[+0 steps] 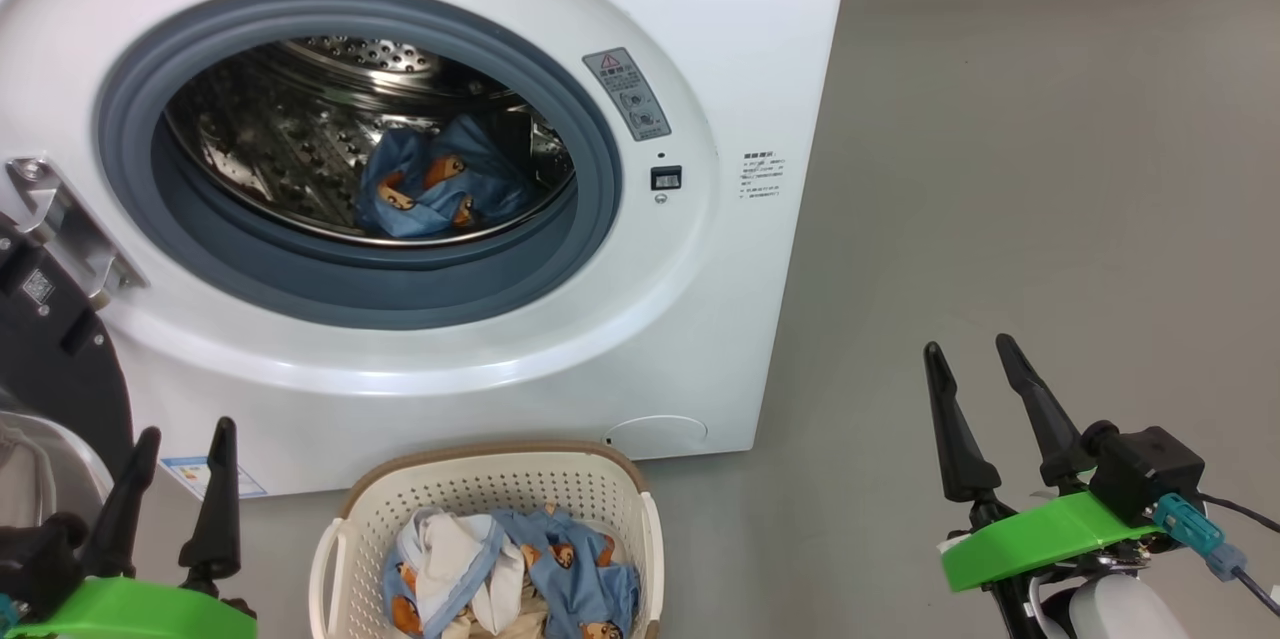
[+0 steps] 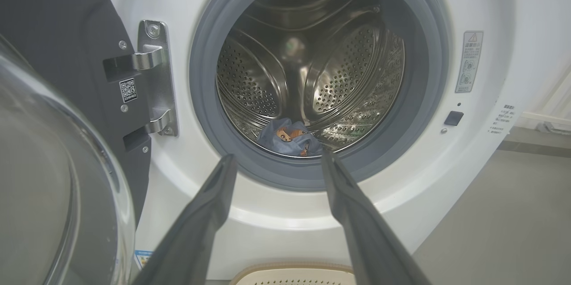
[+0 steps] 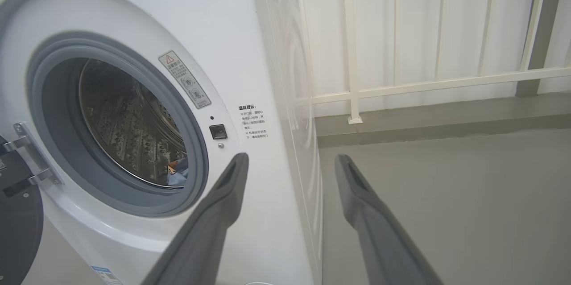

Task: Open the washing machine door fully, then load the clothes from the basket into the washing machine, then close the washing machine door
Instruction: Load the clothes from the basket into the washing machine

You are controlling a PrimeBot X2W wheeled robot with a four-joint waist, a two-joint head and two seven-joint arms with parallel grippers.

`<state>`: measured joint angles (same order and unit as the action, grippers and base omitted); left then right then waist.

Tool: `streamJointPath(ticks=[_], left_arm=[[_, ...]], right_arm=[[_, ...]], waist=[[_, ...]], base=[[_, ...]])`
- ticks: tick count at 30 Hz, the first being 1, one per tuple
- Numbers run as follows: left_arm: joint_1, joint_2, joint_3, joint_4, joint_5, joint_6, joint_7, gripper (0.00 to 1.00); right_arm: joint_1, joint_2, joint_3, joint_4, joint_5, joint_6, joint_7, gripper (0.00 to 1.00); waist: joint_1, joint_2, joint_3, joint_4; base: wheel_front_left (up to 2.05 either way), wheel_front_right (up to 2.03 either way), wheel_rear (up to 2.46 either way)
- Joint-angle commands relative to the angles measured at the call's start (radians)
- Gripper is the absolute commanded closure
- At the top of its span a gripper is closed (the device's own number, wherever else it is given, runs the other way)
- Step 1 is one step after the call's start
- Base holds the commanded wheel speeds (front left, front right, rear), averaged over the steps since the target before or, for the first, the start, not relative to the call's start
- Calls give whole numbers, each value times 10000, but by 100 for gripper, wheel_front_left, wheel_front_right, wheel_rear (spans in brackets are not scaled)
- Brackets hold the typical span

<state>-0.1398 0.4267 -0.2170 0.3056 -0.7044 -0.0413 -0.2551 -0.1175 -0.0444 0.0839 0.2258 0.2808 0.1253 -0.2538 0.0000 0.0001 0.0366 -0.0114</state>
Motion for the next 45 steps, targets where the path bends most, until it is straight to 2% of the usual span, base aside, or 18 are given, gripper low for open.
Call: streamJointPath(ticks=[1, 23, 45], left_arm=[[-162, 315, 482, -279, 76, 78, -66, 0], [16, -27, 808, -382, 276, -19, -66, 0], [20, -45, 958, -375, 300, -256, -66, 0]], right_arm=[[-114, -58, 144, -263, -143, 54, -80, 0], [-182, -58, 150, -222, -266, 54, -80, 0], [-236, -58, 240, -294, -388, 54, -80, 0]], waist=[[0, -1, 7, 13], [0, -1, 62, 22], [0, -1, 402, -108]], base=[[0, 0, 0], [0, 0, 0], [0, 0, 0]])
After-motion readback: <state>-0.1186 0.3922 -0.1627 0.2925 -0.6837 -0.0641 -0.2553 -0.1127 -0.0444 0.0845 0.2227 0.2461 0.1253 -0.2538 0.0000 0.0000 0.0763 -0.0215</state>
